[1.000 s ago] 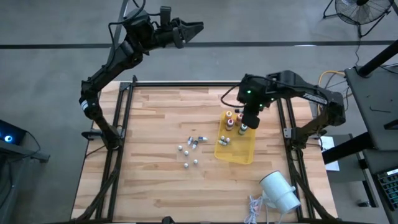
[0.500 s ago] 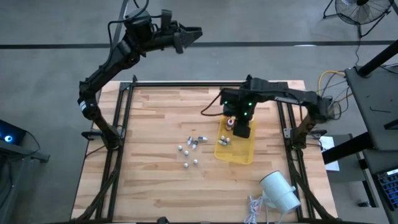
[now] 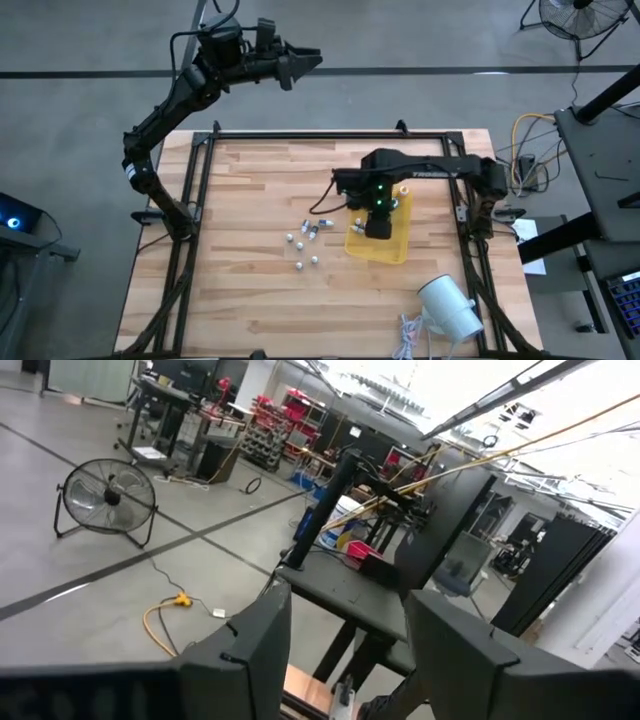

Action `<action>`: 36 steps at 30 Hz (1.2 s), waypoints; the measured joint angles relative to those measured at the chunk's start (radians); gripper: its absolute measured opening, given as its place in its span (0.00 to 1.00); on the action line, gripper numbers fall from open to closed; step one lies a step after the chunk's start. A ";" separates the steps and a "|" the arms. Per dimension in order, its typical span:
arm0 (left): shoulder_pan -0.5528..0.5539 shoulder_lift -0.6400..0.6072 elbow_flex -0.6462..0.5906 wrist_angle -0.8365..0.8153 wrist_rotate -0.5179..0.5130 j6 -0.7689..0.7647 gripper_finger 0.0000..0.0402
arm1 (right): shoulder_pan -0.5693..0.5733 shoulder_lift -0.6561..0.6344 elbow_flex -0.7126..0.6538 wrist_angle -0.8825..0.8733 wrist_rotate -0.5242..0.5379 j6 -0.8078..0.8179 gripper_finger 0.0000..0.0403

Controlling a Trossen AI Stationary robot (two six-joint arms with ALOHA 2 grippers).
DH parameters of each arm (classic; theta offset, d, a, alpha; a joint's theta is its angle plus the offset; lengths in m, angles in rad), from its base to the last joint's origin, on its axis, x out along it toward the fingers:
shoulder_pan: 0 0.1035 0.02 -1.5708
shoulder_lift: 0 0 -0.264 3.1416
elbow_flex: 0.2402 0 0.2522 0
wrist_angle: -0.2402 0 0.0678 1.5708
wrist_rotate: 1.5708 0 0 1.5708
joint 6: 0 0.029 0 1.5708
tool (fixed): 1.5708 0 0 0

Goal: Pick & Place food coloring
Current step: Put the top small black food coloring bottle into the yellow bin

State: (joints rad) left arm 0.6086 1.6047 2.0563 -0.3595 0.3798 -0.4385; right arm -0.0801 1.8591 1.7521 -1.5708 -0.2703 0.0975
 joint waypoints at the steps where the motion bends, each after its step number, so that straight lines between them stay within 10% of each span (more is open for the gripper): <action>1: 0.000 0.000 0.000 -0.003 0.000 0.000 0.42 | 0.002 0.009 -0.003 0.000 0.000 0.000 0.12; 36: 0.000 0.000 0.000 -0.045 0.000 0.020 0.42 | -0.008 0.167 -0.218 0.071 0.086 -0.047 0.12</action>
State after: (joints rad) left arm 0.6083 1.6047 2.0563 -0.4049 0.3801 -0.4187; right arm -0.0885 2.0266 1.5341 -1.5001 -0.1843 0.0500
